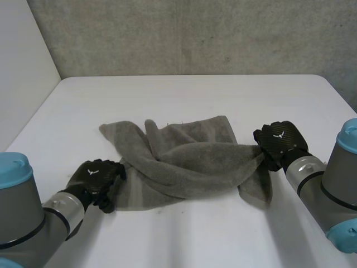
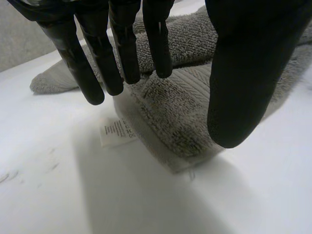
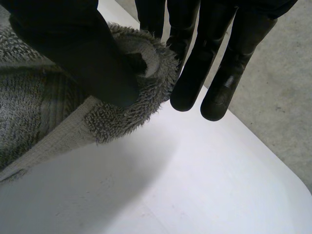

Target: Fold the towel.

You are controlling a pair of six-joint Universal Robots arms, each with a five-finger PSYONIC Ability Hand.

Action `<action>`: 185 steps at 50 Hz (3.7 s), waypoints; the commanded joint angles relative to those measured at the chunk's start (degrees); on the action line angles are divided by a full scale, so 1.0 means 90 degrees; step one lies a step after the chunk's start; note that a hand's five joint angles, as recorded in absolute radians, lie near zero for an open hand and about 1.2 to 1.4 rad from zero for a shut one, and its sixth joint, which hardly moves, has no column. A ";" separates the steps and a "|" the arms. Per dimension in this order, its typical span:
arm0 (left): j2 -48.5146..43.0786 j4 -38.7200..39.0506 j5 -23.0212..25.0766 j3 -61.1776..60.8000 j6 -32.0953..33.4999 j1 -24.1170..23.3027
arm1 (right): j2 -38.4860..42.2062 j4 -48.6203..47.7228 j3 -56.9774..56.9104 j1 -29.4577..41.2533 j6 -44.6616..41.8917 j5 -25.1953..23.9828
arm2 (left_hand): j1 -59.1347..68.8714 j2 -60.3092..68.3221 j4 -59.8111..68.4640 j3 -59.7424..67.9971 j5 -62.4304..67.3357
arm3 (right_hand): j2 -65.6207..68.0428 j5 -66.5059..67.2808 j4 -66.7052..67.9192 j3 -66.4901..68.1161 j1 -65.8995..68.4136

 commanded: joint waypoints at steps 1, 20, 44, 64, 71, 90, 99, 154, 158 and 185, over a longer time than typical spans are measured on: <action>-0.0362 0.0540 0.0005 0.0110 -0.0003 0.0021 | 0.0015 -0.0008 0.0076 0.0025 0.0031 -0.0023 | 0.0541 0.0537 0.0532 0.0540 0.0541 | 0.1394 0.1542 0.1315 0.1374 0.2784; -0.0714 0.0569 -0.0015 0.0149 0.0309 0.0021 | 0.0015 -0.0008 0.0096 0.0035 0.0031 -0.0023 | 0.0727 0.0723 0.0718 0.0726 0.0726 | 0.1394 0.1542 0.1315 0.1374 0.2784; -0.0237 0.0940 -0.0112 0.0247 0.0339 0.0011 | 0.0015 -0.0017 0.0115 0.0035 0.0031 -0.0033 | 0.5361 0.5357 0.5352 0.5360 0.5360 | 0.1394 0.1542 0.1315 0.1374 0.2784; 0.1354 0.0510 -0.0669 0.0471 0.0348 0.0264 | -0.0209 0.1094 -0.0557 0.0025 0.0002 -0.0003 | 0.5361 0.5357 0.5352 0.5360 0.5360 | 0.1394 0.1542 0.1315 0.1374 0.2784; 0.1629 0.0433 -0.0621 0.0628 0.0358 0.1035 | -0.0210 0.1516 -0.0939 0.0064 -0.0076 -0.0003 | 0.5361 0.5357 0.5352 0.5360 0.5360 | 0.1394 0.1542 0.1315 0.1374 0.2784; 0.2800 -0.1587 -0.0387 0.1280 0.0037 0.0666 | -0.1967 0.3274 -0.1974 0.0015 -0.0604 -0.0091 | 0.5361 0.5357 0.5352 0.5360 0.5360 | 0.1394 0.1542 0.1315 0.1374 0.2784; 0.2978 -0.2526 -0.0328 0.2375 -0.0179 0.0626 | -0.2075 0.4934 -0.3498 -0.0063 -0.1131 -0.0453 | 0.5361 0.5357 0.5352 0.5360 0.5360 | 0.1394 0.1542 0.1315 0.1374 0.2784; -0.0284 -0.0096 -0.1129 0.2643 -0.0814 0.0597 | 0.0570 0.3322 -0.3451 -0.0248 -0.2916 -0.1215 | 0.5361 0.5357 0.5352 0.5360 0.5360 | 0.1394 0.1542 0.1315 0.1374 0.2784; -0.0770 0.0304 -0.0982 0.1929 -0.0775 0.0636 | 0.0894 0.3264 -0.3010 -0.0297 -0.3104 -0.1195 | 0.5361 0.5357 0.5352 0.5360 0.5360 | 0.1394 0.1542 0.1315 0.1374 0.2784; 0.0077 0.0393 -0.0923 0.1361 -0.0804 0.1007 | -0.0346 0.1116 -0.0060 -0.1030 0.0715 -0.0843 | 0.5361 0.5357 0.5352 0.5360 0.5360 | -0.5440 -0.5292 -0.5519 -0.5460 -0.4050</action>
